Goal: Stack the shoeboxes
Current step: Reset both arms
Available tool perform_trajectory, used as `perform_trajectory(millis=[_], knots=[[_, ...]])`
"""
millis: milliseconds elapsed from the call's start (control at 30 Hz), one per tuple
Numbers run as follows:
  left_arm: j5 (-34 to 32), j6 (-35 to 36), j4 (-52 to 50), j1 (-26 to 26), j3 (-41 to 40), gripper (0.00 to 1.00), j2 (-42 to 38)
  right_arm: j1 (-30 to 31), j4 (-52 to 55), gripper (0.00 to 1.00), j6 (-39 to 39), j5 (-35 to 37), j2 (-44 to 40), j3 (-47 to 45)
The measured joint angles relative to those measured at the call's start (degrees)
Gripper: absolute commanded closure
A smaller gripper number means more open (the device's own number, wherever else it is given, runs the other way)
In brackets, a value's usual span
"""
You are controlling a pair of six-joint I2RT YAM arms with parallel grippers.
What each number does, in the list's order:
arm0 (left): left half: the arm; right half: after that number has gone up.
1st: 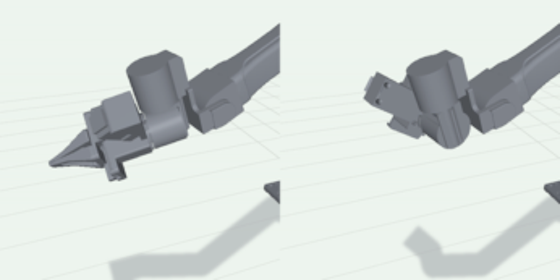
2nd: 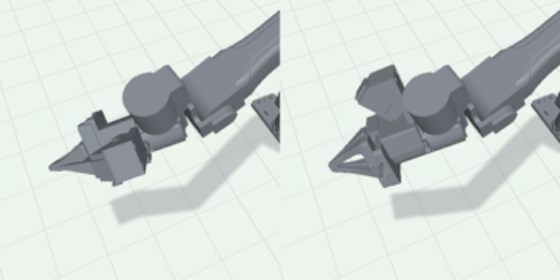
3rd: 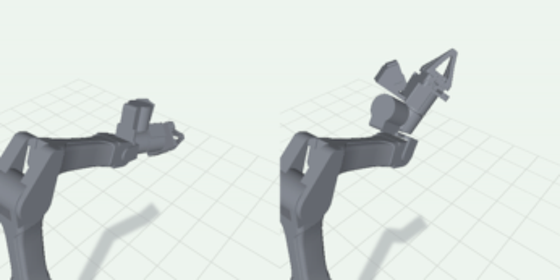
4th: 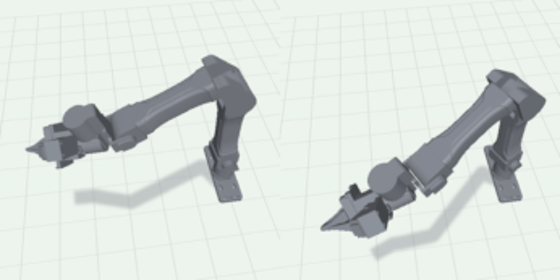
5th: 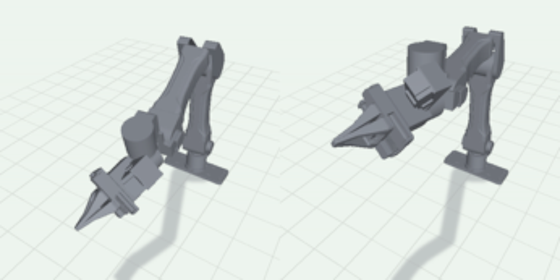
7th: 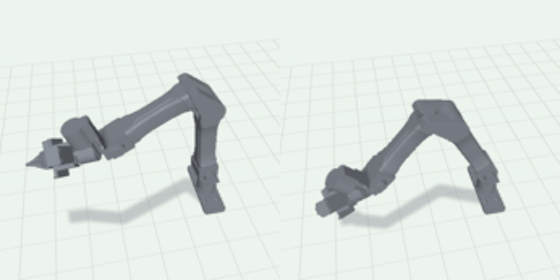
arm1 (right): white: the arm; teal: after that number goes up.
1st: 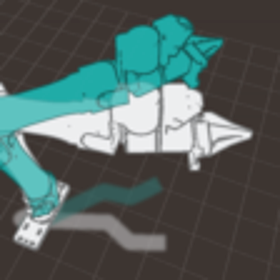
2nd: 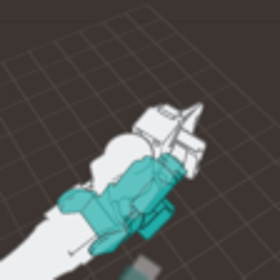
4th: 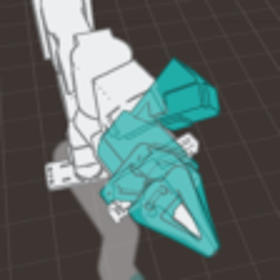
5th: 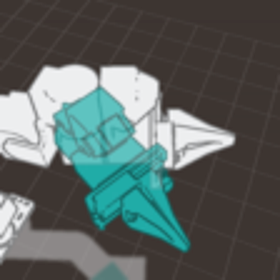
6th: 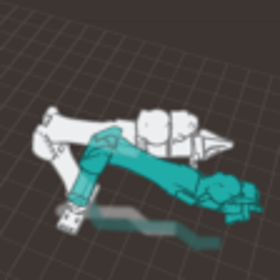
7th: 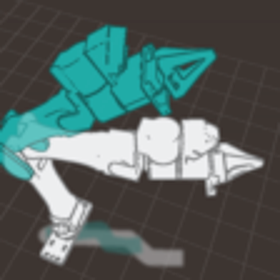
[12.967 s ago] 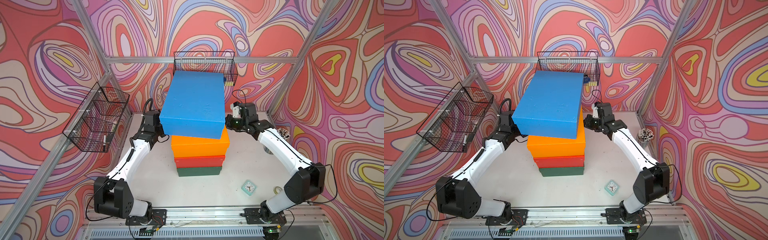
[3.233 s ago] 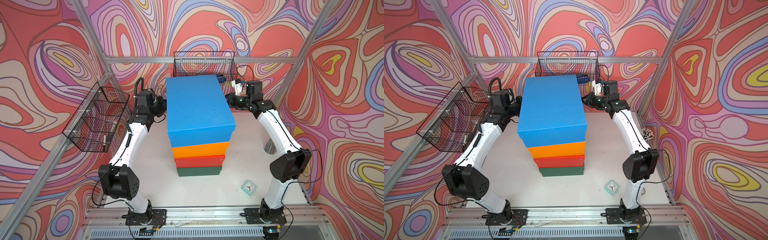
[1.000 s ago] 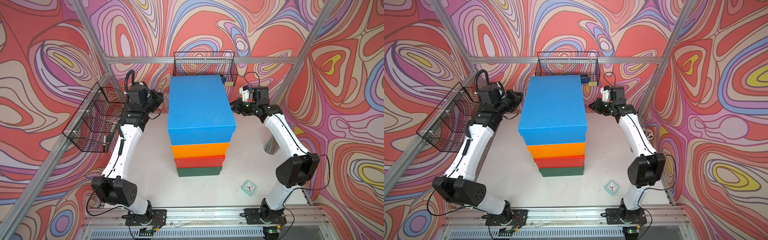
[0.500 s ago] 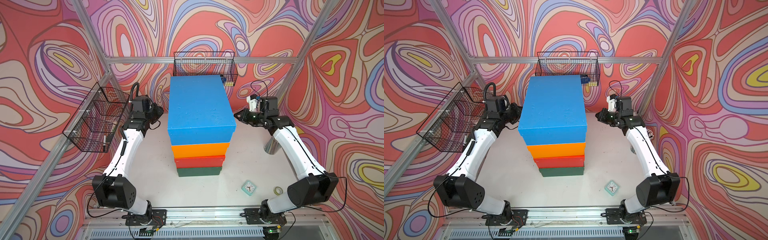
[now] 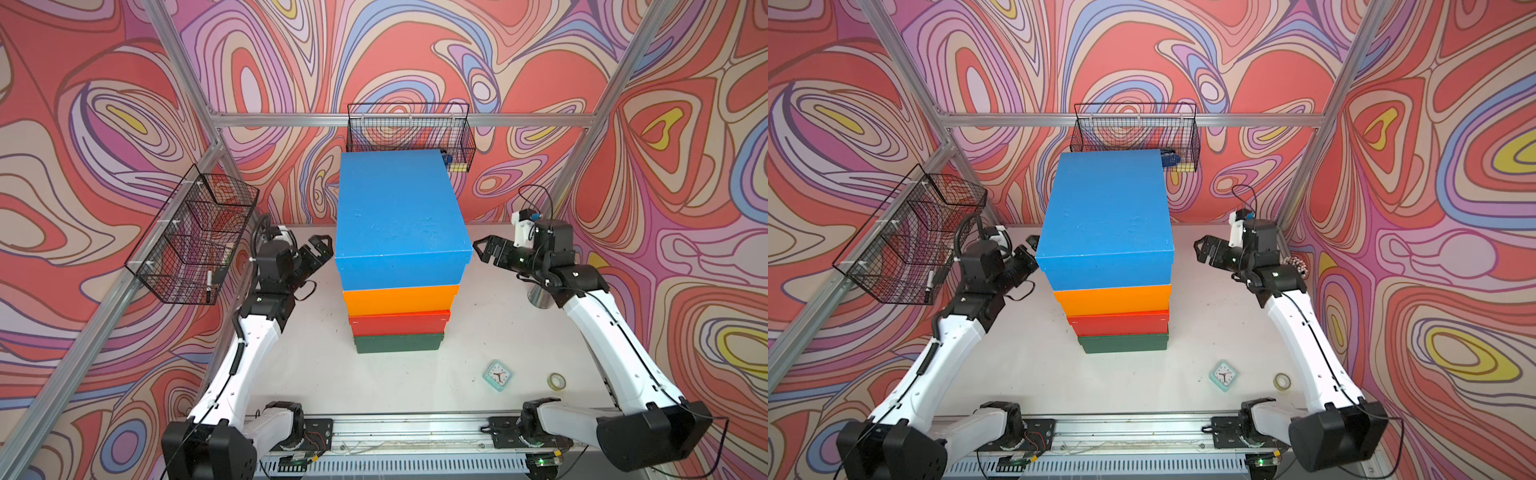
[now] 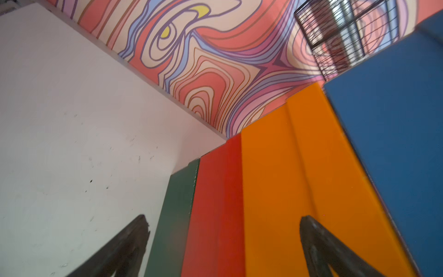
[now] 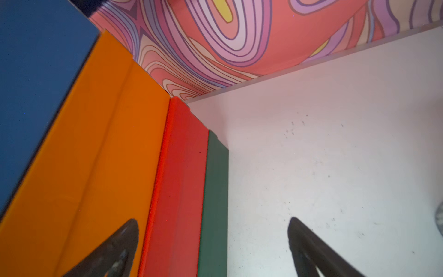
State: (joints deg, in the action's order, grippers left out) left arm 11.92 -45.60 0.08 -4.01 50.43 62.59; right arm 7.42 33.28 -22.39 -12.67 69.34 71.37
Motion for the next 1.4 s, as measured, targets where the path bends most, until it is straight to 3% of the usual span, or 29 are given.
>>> perform_trajectory(millis=[167,333,500,733,900,1200,1400], knots=[[-4.33,7.65,8.15,-0.02,-13.03,0.00,-4.42,0.00,-7.04,0.02,1.46,4.48,-3.56,-9.44],[-12.09,15.87,10.19,-0.02,-18.14,0.00,-10.12,0.00,-17.03,0.02,4.04,7.32,-2.51,-17.53],[-20.09,22.27,12.85,-0.02,-22.77,0.00,-10.78,0.00,-28.20,0.02,10.03,10.45,-0.42,-26.40],[-26.86,29.27,18.29,-0.02,-29.38,0.00,-2.69,0.00,-45.22,0.01,17.84,18.18,0.20,-37.79],[-30.27,31.80,26.47,0.00,-32.28,0.00,5.51,0.00,-58.10,0.02,20.70,23.45,6.12,-42.27],[-30.91,38.18,46.12,0.52,-33.00,0.00,18.16,-0.24,-80.65,0.01,22.16,30.51,22.75,-46.62],[-26.77,41.09,55.19,1.03,-34.84,0.00,25.24,-2.08,-93.44,0.02,22.12,31.28,27.36,-49.99]])
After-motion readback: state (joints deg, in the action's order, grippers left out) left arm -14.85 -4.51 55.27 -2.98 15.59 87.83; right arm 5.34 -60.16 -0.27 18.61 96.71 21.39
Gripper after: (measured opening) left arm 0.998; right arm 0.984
